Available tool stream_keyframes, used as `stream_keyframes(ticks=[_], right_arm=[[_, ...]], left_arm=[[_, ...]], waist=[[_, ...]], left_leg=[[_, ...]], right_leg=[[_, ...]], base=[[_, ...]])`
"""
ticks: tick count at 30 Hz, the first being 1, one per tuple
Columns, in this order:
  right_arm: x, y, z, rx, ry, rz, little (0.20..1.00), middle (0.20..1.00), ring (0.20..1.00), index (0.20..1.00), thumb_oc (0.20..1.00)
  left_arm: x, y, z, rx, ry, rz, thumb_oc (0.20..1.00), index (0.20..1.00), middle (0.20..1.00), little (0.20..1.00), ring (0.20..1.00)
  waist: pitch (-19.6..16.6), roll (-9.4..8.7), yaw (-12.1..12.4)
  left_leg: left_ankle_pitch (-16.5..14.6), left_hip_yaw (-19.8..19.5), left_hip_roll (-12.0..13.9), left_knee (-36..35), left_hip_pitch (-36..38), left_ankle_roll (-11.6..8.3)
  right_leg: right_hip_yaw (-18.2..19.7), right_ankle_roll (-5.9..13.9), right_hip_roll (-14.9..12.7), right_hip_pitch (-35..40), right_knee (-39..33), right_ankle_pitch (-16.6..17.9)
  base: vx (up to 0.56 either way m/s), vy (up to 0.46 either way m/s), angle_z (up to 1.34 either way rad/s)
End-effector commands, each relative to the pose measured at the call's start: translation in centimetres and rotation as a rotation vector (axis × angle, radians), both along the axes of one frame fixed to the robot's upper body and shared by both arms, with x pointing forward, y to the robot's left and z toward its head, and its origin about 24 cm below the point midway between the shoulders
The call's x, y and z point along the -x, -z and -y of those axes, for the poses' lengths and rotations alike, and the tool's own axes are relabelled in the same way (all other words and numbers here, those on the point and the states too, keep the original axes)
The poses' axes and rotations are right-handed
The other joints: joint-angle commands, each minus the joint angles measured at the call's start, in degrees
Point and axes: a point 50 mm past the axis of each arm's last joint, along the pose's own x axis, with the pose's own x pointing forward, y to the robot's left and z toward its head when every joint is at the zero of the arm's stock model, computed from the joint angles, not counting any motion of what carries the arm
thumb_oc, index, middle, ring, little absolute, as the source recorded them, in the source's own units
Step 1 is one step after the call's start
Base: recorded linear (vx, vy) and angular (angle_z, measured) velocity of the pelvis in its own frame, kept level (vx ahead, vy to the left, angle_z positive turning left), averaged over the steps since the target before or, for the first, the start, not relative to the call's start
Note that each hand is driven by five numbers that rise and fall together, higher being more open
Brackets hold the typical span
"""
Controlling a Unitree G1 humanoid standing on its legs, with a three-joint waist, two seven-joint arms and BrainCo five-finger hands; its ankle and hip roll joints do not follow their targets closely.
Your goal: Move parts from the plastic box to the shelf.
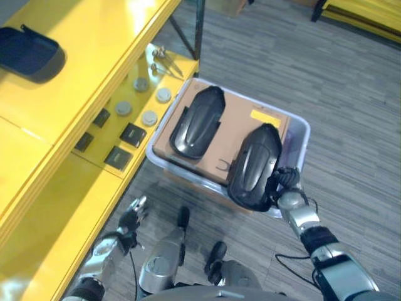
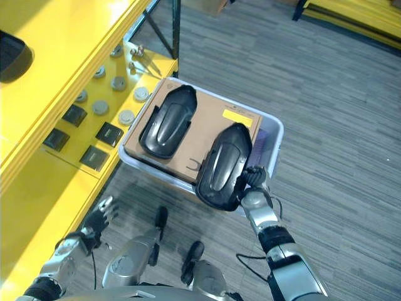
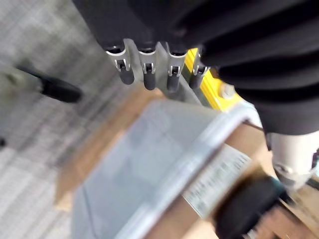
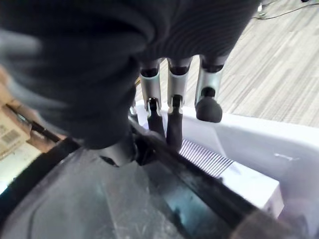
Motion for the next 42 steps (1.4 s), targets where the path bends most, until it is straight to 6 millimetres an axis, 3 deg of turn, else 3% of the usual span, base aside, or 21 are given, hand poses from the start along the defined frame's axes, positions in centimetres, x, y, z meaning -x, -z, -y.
stream_keyframes(ticks=[1,2,5,7,8,11,13,20,34,42], right_arm=[[-0.8,-3.8,1.6,0.086,0.009,0.201,0.200,0.200,0.200,0.200,0.200],[-0.8,-4.6,1.7,0.097,0.002,0.232,0.200,0.200,0.200,0.200,0.200],[-1.0,-6.0,0.9,0.102,-0.050,0.268,0.200,0.200,0.200,0.200,0.200],[-1.1,-6.2,0.7,0.099,-0.062,0.273,0.200,0.200,0.200,0.200,0.200],[-1.5,-6.4,0.0,0.104,-0.104,0.273,0.200,0.200,0.200,0.200,0.200],[-2.2,-6.6,-1.0,0.114,-0.163,0.269,0.200,0.200,0.200,0.200,0.200],[-3.4,-7.4,-2.5,0.135,-0.245,0.265,0.200,0.200,0.200,0.200,0.200],[-5.2,-8.3,-5.1,0.173,-0.362,0.222,0.200,0.200,0.200,0.200,0.200],[-6.8,-6.5,-10.8,0.130,-0.512,0.133,0.200,0.200,0.200,0.200,0.200],[-7.0,-6.3,-12.5,0.141,-0.542,0.134,0.200,0.200,0.200,0.200,0.200]], left_arm=[[-1.0,-2.2,1.4,0.108,0.057,0.082,1.000,1.000,1.000,1.000,1.000],[-1.8,-4.2,2.0,0.141,0.087,0.152,1.000,1.000,1.000,1.000,1.000],[-3.2,-7.5,3.2,0.187,0.136,0.241,1.000,1.000,1.000,1.000,1.000],[-3.5,-7.9,3.6,0.202,0.148,0.250,1.000,1.000,1.000,1.000,1.000],[-4.3,-8.8,4.9,0.245,0.198,0.240,1.000,1.000,1.000,1.000,1.000],[-4.8,-8.5,6.7,0.287,0.243,0.142,1.000,1.000,1.000,1.000,1.000],[-5.6,-7.5,8.1,0.218,0.279,0.038,1.000,1.000,1.000,1.000,1.000],[-6.7,-5.9,9.8,0.166,0.325,-0.093,1.000,1.000,1.000,1.000,1.000],[-7.5,-9.4,16.7,0.307,0.496,-0.054,1.000,1.000,1.000,1.000,1.000],[-6.4,-9.8,19.1,0.204,0.655,-0.001,1.000,1.000,1.000,1.000,1.000]], waist=[[-4.2,-0.54,0.5],[-5.3,-0.45,0.1],[-8.3,-0.47,-1.2],[-8.7,-0.45,-1.5],[-10.3,-0.46,-2.5],[-11.6,-0.50,-3.7],[-13.0,-0.51,-4.9],[-14.8,-0.57,-6.3],[-16.1,-0.83,-6.6],[-16.1,-0.89,-6.7]], left_leg=[[-6.7,0.8,1.2,3.4,1.6,-0.58],[-6.7,1.0,1.4,3.0,2.7,-0.61],[-7.1,1.8,1.9,2.4,5.2,-0.72],[-7.1,2.0,2.0,2.1,5.9,-0.75],[-7.3,2.6,2.2,1.5,7.4,-0.85],[-7.5,3.5,2.4,0.9,8.8,-0.93],[-7.6,4.5,2.5,0.4,9.9,-0.93],[-8.1,5.5,2.4,0.4,11.0,-0.87],[-8.6,5.4,1.7,0.4,11.7,-0.60],[-8.7,5.0,1.6,0.0,11.9,-0.46]], right_leg=[[2.2,4.67,-5.3,-3.0,-7.4,12.3],[2.4,4.61,-5.2,-2.2,-7.7,12.3],[3.2,4.36,-4.5,-0.4,-8.1,11.9],[3.5,4.30,-4.4,0.0,-8.2,11.9],[4.2,4.23,-3.9,1.0,-8.8,11.8],[5.0,4.21,-3.5,1.7,-9.4,11.8],[5.9,4.33,-3.1,2.0,-9.8,11.9],[6.9,4.58,-3.0,2.2,-9.8,11.9],[7.3,4.80,-3.1,2.4,-9.9,12.2],[7.3,4.94,-3.1,2.2,-9.9,12.2]], base=[[0.10,-0.041,-0.15],[0.12,-0.047,-0.20],[0.13,-0.041,-0.26],[0.11,-0.031,-0.23],[0.09,-0.033,-0.25],[0.08,-0.031,-0.19],[0.07,-0.023,-0.25],[0.04,0.000,-0.11],[0.03,0.000,0.00],[0.00,0.000,0.00]])
